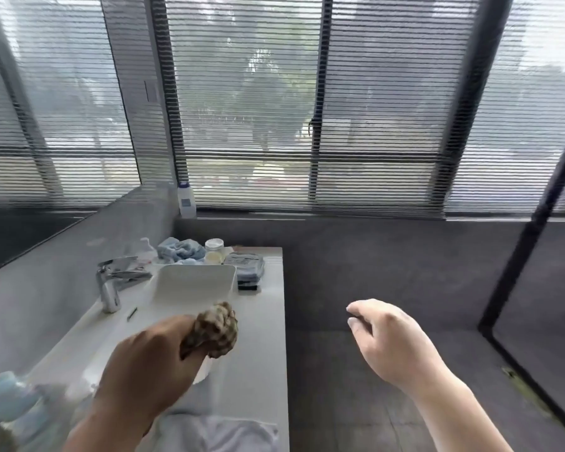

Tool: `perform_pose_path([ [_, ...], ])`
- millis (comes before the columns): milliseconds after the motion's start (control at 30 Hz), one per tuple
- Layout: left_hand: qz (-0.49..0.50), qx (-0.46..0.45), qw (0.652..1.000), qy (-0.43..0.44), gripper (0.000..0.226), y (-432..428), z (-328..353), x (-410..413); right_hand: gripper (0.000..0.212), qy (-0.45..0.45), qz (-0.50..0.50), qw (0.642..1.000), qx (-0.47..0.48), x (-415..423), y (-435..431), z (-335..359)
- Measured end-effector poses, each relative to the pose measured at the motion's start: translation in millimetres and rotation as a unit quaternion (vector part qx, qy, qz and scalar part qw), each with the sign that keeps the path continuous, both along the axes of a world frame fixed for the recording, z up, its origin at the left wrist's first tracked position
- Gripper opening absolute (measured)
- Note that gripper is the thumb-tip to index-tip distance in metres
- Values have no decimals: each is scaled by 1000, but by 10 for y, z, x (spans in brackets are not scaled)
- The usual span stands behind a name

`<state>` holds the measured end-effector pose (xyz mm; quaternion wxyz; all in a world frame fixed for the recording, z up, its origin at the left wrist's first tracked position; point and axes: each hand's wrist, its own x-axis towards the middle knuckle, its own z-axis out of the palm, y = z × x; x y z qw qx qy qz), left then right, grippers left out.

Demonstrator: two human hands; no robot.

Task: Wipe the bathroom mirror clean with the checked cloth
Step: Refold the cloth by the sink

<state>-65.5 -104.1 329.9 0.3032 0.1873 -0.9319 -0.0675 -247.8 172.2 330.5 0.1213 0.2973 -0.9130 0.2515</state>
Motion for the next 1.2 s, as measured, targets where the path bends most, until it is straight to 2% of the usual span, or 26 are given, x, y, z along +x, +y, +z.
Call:
perform_pose_path([
  [267, -31, 55, 997, -32, 15, 690, -81, -832, 30, -15, -57, 998, 24, -497, 1122, -96],
  [533, -71, 82, 991, -72, 18, 1255, -144, -1370, 31, -27, -101, 994, 36, -780, 1734, -245],
  [800, -85, 96, 988, -84, 19, 1199, -280, -1831, 32, -28, -100, 992, 66, -1185, 1683, -304],
  [1200, -75, 113, 979, -155, 14, 553, -583, -2925, 32, -42, -105, 987, 114, -2394, 1256, -483],
])
